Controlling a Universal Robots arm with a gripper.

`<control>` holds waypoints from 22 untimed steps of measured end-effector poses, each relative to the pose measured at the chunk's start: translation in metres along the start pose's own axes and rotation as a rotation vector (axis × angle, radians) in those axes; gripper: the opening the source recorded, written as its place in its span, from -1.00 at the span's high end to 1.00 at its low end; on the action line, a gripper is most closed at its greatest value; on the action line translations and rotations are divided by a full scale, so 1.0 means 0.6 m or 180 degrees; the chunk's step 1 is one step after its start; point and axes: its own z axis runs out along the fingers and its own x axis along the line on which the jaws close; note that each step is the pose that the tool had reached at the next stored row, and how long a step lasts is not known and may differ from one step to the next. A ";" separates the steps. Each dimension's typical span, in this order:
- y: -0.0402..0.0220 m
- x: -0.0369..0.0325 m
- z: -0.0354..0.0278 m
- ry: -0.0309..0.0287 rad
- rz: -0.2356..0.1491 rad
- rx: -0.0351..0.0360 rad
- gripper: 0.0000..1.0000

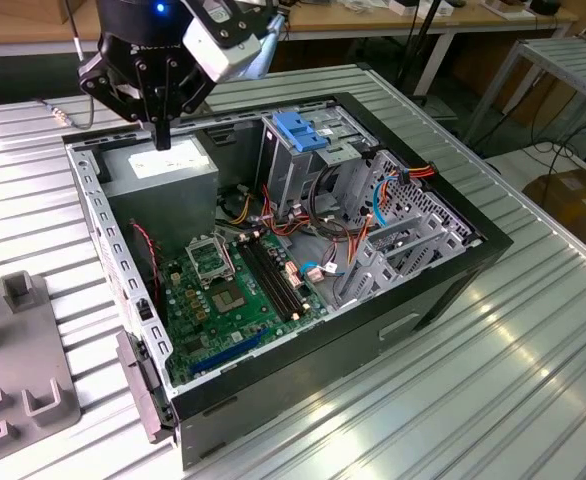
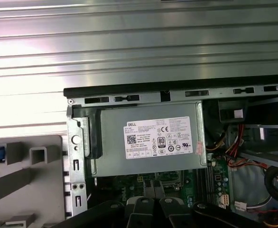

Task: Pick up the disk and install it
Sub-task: 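Reach for the disk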

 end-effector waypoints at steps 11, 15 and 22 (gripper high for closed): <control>-0.001 0.014 0.000 0.0000 0.0000 0.0000 0.80; -0.001 0.020 -0.001 0.0000 0.0000 0.0000 0.80; -0.002 0.030 -0.001 0.0000 0.0000 0.0000 0.80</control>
